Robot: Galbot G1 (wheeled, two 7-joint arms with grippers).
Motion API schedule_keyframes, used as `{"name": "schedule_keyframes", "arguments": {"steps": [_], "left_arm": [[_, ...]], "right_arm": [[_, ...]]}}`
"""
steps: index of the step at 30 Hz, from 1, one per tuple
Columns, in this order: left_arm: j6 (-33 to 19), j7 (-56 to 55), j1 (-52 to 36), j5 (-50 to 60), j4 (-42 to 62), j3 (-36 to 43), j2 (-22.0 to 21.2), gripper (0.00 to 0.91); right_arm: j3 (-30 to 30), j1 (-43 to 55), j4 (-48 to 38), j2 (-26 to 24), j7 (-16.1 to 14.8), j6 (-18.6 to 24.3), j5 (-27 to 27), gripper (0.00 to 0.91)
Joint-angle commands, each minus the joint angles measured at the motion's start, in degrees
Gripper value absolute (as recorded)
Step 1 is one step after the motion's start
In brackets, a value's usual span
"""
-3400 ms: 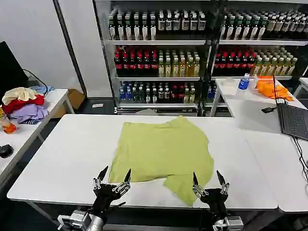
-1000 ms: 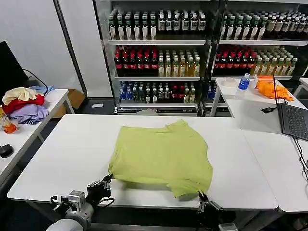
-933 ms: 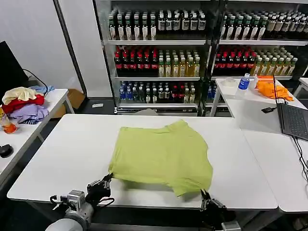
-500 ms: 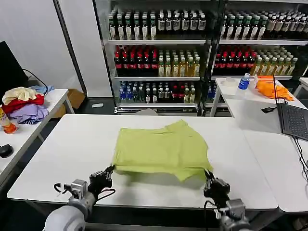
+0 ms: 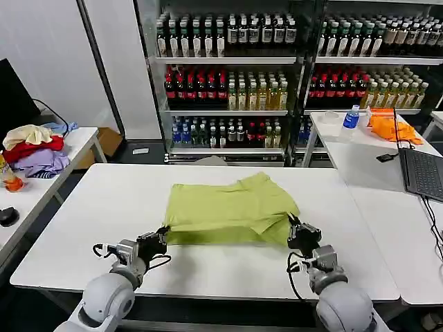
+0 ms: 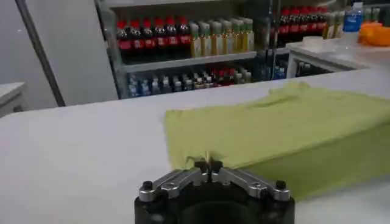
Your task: Fold and organize the clothes.
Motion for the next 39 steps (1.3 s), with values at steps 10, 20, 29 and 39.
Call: {"name": "schedule_keyframes", "arguments": {"steps": [10, 20, 29, 39], "left_arm": [[-1.6, 0.1, -6.0, -0.3, 6.1, 4.0, -1.8, 0.907], [-2.7, -0.1, -1.5, -0.3, 3.1, 1.5, -2.4, 0.907], [-3.1, -0.9, 0.1, -0.1, 4.8, 0.4, -2.4, 0.907], [-3.5, -1.5, -2.2, 0.3, 9.0, 1.4, -3.3, 0.121]], "right_arm": [[-3.0, 6.9, -8.8, 1.3, -0.4, 0.0, -2.1, 0.907], [-0.2, -0.3, -5.0, 2.4, -1.6, 2.1, -2.0, 0.907], [6.4, -6.7, -3.9, 2.7, -1.1, 0.7, 1.2, 0.907], [6.5, -4.9, -9.1, 3.2, 0.4, -4.7, 12.0, 0.695]]}}
